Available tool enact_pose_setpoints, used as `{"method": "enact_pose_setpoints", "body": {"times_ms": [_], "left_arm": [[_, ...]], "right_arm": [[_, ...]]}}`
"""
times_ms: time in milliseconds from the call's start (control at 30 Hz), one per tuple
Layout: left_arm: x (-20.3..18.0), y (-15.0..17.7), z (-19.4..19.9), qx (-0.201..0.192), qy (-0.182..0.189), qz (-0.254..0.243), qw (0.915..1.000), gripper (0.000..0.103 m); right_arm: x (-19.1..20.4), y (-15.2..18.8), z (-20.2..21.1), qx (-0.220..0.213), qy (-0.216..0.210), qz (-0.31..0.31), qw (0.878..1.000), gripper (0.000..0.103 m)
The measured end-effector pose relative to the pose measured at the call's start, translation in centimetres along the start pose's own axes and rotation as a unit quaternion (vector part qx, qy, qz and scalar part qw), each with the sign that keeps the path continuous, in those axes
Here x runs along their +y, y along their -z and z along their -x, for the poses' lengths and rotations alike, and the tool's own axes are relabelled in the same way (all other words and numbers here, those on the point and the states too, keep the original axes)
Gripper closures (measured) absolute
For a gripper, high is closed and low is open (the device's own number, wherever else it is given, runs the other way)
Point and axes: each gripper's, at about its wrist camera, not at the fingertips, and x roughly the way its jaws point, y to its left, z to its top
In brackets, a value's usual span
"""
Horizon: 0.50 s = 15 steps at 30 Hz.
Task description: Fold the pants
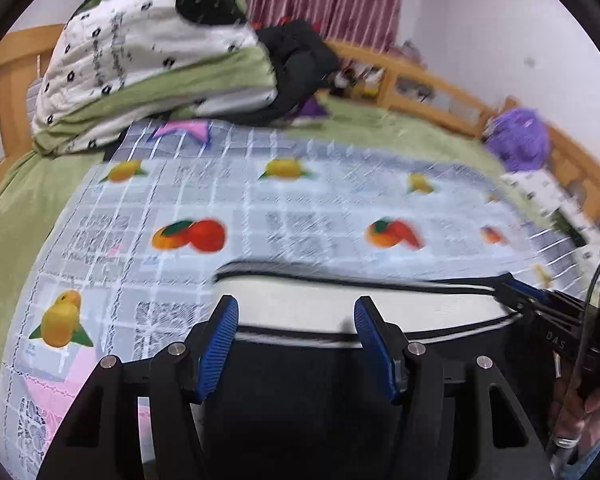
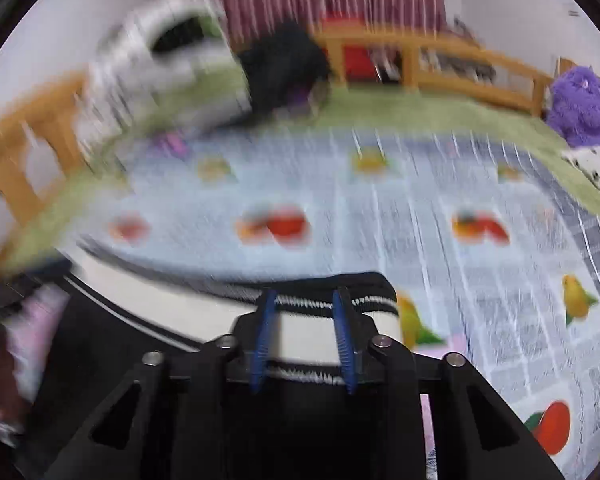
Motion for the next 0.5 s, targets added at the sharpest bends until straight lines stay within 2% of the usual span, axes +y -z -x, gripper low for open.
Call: {"method": "enact_pose_setpoints", "body": {"times_ms": [100,333,500], "left_arm": [[0.4,0.1,-1.8,0.023,-0.011,0.005,0.9997,0.045],[0.3,0.8,-2.2,0.026,-0.020,0.002,0.9995,0.042],[0.4,1.0,-1.5,0.037,-0.002,0.008,0.9993,0.042]], "right_arm": [[-1.2,-0.4,-0.1,-0.004,-0.023,-0.029,0.999,0.080],[-0.9,-0.1,-0.2,-0.006,-0.012,-0.019,1.000,0.080],[-0.8,0.1,-0.2,-0.011,-0.010,-0.015,1.000,0.079]]}}
